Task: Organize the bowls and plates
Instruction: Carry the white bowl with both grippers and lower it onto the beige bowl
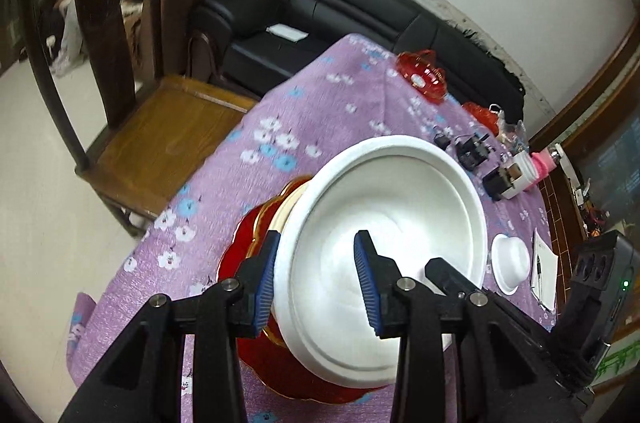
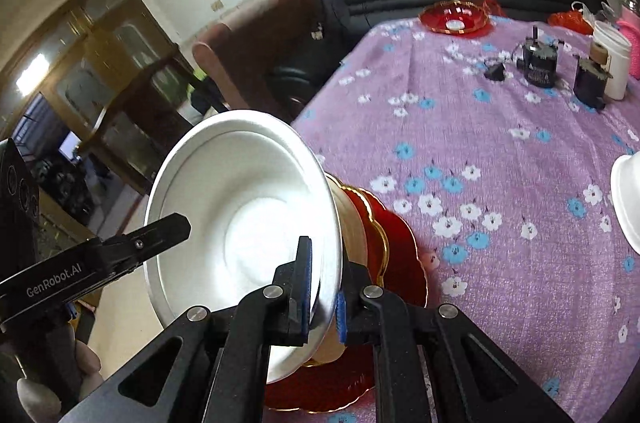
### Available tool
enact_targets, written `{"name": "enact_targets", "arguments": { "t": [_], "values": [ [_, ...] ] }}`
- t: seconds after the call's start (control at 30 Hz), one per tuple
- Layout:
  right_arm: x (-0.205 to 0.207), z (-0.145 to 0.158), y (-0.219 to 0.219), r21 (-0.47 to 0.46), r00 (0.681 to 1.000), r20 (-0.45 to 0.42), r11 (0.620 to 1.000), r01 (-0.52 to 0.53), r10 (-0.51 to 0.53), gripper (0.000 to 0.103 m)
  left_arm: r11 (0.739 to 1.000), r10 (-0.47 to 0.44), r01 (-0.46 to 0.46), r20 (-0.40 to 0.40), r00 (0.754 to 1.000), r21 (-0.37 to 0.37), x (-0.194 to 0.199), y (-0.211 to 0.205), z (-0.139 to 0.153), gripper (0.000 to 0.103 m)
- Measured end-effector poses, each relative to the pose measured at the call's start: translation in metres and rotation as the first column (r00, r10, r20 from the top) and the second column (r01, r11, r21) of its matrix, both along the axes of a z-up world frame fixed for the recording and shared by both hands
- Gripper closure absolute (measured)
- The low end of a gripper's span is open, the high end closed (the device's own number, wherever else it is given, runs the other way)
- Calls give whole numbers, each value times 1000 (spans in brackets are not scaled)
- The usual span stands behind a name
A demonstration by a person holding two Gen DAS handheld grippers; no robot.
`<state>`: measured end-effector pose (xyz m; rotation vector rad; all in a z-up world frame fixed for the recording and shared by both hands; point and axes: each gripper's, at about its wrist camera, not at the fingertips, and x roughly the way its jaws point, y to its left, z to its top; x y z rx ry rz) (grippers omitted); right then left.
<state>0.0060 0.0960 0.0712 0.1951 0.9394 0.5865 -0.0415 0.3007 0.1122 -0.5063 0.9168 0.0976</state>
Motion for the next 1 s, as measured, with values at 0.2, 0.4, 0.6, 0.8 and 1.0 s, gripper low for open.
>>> {"name": "enact_targets", "arguments": {
  "t": [0.2, 0.4, 0.6, 0.8, 1.0],
  "values": [
    [6, -7, 4, -19, 1000, 15, 1000, 4, -4, 90, 1000, -3, 4, 7, 1000, -21, 4, 2, -7, 64],
    [4, -5, 2, 10, 999, 43, 1000, 11, -11, 82, 1000, 12, -12, 32, 999, -23, -2, 3, -6, 54],
    [-4, 8, -3, 61, 993, 111, 998, 27, -34, 51, 998, 54, -58, 105, 993, 32, -21, 1, 12, 40],
    [-10, 16, -1, 23, 986, 163, 1000, 21, -25, 37, 980, 73, -112, 225, 972, 167, -52, -15, 42, 30],
    [-21, 21, -9, 14, 981, 190, 999, 33, -35, 37, 934, 64, -167, 313, 948, 315, -82, -41, 61, 18]
  ]
}}
